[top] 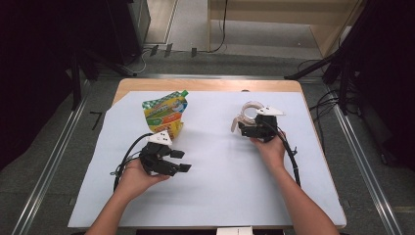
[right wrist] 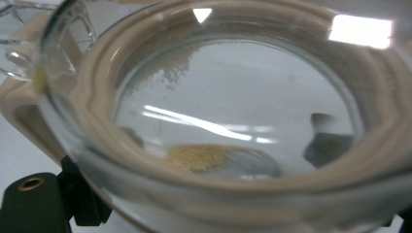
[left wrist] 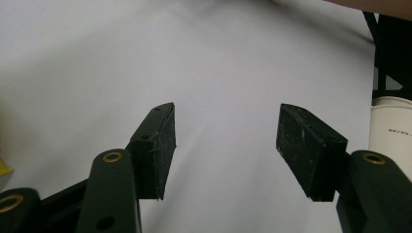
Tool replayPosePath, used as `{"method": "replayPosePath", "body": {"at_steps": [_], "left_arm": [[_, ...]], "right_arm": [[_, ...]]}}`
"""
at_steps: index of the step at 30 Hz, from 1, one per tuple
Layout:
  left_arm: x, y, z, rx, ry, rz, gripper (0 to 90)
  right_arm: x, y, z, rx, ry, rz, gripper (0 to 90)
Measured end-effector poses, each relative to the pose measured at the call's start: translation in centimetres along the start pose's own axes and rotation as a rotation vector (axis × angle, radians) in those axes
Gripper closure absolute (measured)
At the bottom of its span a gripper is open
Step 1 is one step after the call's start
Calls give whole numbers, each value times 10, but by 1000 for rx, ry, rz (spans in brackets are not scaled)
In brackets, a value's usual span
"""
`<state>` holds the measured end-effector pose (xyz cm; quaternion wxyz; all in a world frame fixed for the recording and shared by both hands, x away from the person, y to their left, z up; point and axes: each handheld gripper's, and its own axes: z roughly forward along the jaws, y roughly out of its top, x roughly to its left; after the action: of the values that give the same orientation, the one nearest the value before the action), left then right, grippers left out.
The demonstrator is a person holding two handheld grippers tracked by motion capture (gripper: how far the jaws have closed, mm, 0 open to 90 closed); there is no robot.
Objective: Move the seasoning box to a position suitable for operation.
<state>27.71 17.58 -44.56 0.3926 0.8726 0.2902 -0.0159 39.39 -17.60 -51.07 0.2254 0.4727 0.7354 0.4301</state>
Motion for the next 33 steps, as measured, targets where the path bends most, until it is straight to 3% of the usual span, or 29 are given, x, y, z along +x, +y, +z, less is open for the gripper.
{"method": "replayPosePath", "body": {"at_steps": [9, 17, 27, 33], "left_arm": [[1, 0, -1, -2, 0, -9, 402], [0, 1, -3, -1, 4, 1, 399], [-2, 4, -2, -8, -13, 10, 398], [-3, 5, 0, 1, -16, 16, 397]], "right_arm": [[5, 4, -7, -10, 4, -5, 118], [17, 8, -26, -31, 45, 5, 119], [43, 5, -49, -21, 103, -40, 119], [53, -1, -54, -9, 129, -45, 119]]}}
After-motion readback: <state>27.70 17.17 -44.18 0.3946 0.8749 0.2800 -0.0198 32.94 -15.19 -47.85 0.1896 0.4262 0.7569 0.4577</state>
